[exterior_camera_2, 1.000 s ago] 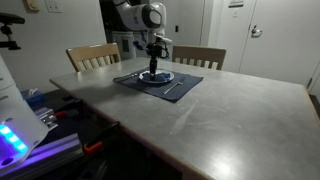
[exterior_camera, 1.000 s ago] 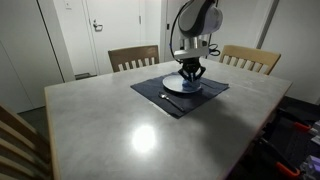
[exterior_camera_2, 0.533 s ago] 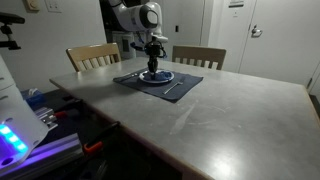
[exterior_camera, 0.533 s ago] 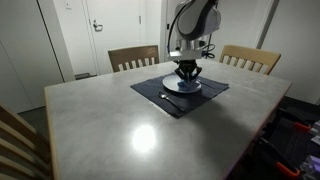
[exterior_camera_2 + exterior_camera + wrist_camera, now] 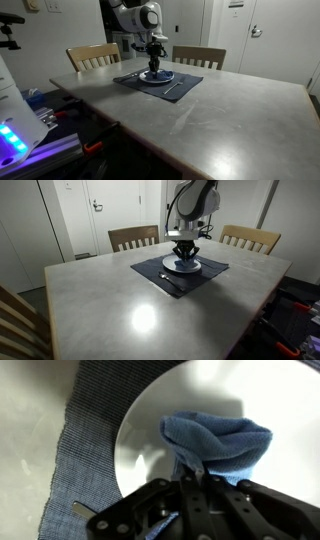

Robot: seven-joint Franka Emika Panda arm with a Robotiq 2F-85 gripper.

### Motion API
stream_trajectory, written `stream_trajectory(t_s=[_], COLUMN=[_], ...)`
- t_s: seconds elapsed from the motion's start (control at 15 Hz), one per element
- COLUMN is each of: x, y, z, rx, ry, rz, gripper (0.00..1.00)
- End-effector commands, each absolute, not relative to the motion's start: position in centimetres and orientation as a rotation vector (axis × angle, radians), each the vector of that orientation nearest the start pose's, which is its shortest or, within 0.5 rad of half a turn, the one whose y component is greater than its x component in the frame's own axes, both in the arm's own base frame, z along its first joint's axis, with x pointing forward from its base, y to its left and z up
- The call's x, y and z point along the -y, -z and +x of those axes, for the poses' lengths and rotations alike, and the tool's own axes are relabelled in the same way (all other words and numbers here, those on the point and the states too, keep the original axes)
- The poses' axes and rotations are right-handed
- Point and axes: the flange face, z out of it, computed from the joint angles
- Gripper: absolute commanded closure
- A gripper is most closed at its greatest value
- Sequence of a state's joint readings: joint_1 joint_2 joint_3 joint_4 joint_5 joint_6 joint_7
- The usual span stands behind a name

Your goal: Use the cloth to wipe the plate

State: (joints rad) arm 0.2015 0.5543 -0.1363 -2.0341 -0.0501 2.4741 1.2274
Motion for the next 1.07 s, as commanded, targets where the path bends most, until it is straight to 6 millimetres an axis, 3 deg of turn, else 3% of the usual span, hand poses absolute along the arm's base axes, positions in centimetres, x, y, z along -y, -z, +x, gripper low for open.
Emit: stream_trajectory(t_s=[0.0,0.53,0.73,1.0], x=[-4.1,-5.7,-6.6,-6.2], y=[-13.8,-14.3,-14.6,-16.1], z=[59.9,62.5,62.2,61.4], rx=[-1.700,-1.631,-1.578,-1.576], ry=[0.001,0.066,-0.006,-0.054], rz=[-2.798,-2.797,-2.796,-2.763], gripper=[0.98,0.98,0.98,0.98])
